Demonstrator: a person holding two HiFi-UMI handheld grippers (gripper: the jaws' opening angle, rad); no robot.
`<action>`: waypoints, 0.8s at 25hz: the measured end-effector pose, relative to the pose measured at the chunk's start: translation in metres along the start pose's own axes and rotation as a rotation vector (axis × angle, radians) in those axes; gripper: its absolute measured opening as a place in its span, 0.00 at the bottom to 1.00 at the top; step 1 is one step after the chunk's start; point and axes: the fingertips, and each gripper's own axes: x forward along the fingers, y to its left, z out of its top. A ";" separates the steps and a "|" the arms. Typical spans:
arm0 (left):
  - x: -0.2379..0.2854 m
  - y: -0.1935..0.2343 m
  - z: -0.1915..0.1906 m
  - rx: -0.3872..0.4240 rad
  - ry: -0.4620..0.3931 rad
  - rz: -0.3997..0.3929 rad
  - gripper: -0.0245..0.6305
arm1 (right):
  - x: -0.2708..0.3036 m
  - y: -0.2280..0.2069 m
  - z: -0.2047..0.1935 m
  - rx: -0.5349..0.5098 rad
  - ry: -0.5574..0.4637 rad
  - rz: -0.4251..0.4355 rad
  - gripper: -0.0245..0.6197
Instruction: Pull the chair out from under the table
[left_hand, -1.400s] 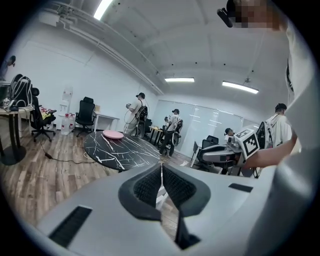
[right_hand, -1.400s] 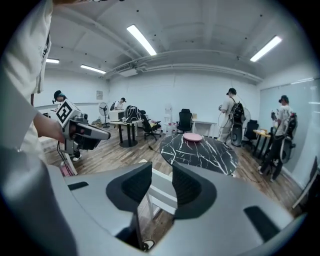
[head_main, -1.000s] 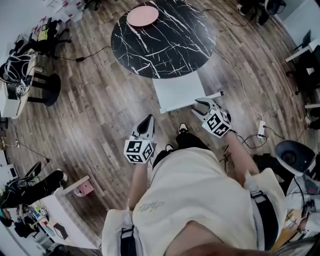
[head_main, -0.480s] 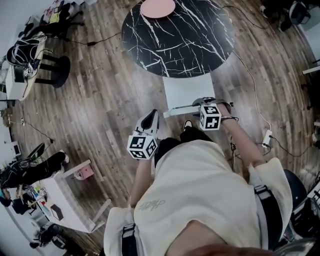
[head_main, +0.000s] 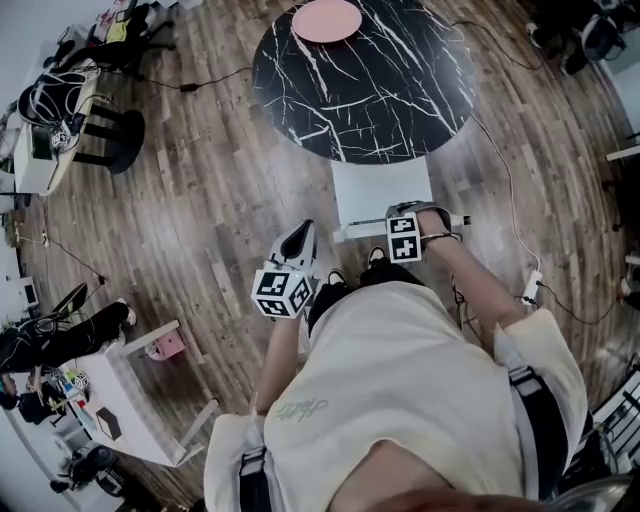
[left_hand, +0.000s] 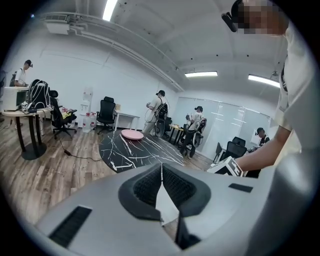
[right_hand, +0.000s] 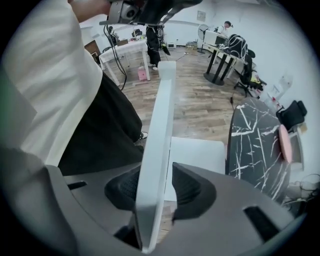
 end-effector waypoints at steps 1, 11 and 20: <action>0.001 0.000 0.002 0.004 -0.001 -0.001 0.07 | 0.003 0.001 -0.002 -0.001 0.014 0.000 0.26; -0.004 0.002 -0.008 -0.006 0.013 0.017 0.07 | 0.019 0.000 -0.006 0.091 0.040 0.004 0.18; -0.008 -0.006 -0.010 -0.014 -0.016 0.024 0.07 | 0.019 0.000 -0.006 0.123 0.039 -0.021 0.17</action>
